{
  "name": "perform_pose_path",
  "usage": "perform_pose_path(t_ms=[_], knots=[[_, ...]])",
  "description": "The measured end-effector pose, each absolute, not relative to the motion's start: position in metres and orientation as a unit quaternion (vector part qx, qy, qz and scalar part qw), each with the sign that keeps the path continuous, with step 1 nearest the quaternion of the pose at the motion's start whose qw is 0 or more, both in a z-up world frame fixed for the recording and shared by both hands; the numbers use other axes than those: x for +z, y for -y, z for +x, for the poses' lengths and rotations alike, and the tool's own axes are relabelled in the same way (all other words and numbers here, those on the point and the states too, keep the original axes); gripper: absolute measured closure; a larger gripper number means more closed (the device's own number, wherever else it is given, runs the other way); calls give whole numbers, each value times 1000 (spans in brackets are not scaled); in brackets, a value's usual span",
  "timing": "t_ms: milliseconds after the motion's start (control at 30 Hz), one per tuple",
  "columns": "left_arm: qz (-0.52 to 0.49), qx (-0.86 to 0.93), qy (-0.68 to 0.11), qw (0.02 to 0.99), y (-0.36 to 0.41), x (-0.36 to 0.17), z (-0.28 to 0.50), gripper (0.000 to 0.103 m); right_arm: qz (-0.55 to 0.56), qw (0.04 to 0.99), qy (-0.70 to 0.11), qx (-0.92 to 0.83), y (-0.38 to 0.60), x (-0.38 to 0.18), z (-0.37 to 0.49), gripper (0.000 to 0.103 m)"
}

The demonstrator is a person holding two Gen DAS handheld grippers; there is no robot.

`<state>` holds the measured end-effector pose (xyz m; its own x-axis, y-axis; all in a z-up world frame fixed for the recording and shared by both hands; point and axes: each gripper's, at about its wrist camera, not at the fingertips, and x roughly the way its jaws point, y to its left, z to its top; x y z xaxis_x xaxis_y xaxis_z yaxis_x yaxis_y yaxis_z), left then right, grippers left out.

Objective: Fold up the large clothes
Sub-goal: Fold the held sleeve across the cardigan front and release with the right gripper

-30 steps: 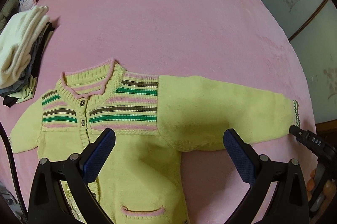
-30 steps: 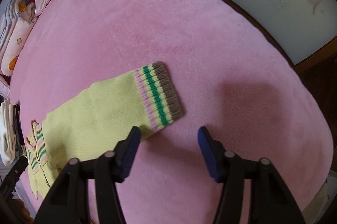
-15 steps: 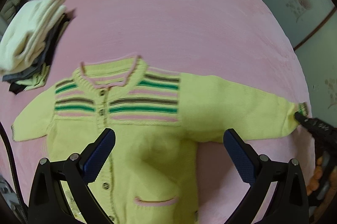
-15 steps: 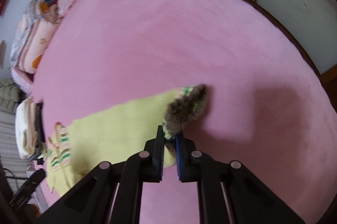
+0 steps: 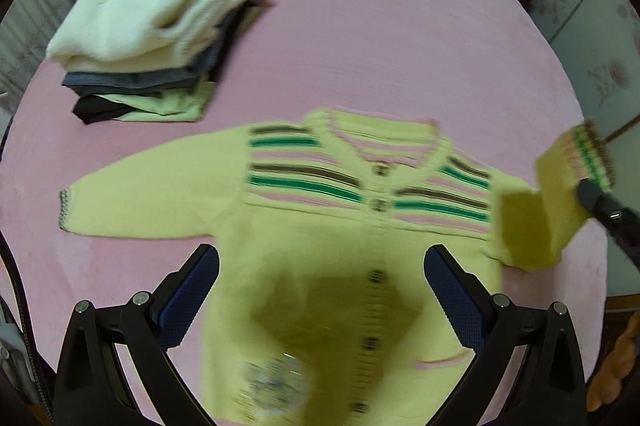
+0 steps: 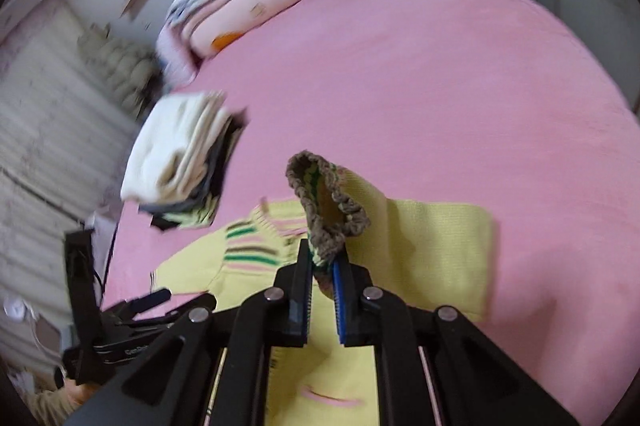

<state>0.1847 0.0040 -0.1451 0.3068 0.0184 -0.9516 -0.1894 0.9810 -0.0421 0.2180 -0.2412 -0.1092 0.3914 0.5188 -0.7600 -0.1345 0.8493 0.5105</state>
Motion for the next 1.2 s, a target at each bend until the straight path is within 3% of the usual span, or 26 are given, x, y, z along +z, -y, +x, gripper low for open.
perform_pose_path(t_ms=[167, 400, 533, 800, 967, 1167, 1200], knots=[[-81, 55, -584, 806, -46, -165, 192, 1, 150, 798, -547, 204, 155, -169, 229, 94], [-108, 14, -599, 793, -55, -200, 204, 1, 92, 772, -603, 181, 112, -242, 226, 86], [-125, -32, -603, 788, -45, -208, 211, 1, 85, 781, -594, 176, 122, -231, 217, 63], [-168, -97, -619, 761, -17, -235, 229, 2, 81, 797, -575, 166, 154, -201, 191, 60], [-185, -103, -633, 745, -1, -258, 242, 19, 96, 797, -578, 148, 180, -199, 174, 60], [-161, -89, -635, 751, 17, -269, 253, 24, 104, 791, -587, 139, 195, -208, 163, 60], [-152, -88, -634, 753, 21, -270, 254, 41, 104, 792, -586, 136, 198, -209, 162, 60]])
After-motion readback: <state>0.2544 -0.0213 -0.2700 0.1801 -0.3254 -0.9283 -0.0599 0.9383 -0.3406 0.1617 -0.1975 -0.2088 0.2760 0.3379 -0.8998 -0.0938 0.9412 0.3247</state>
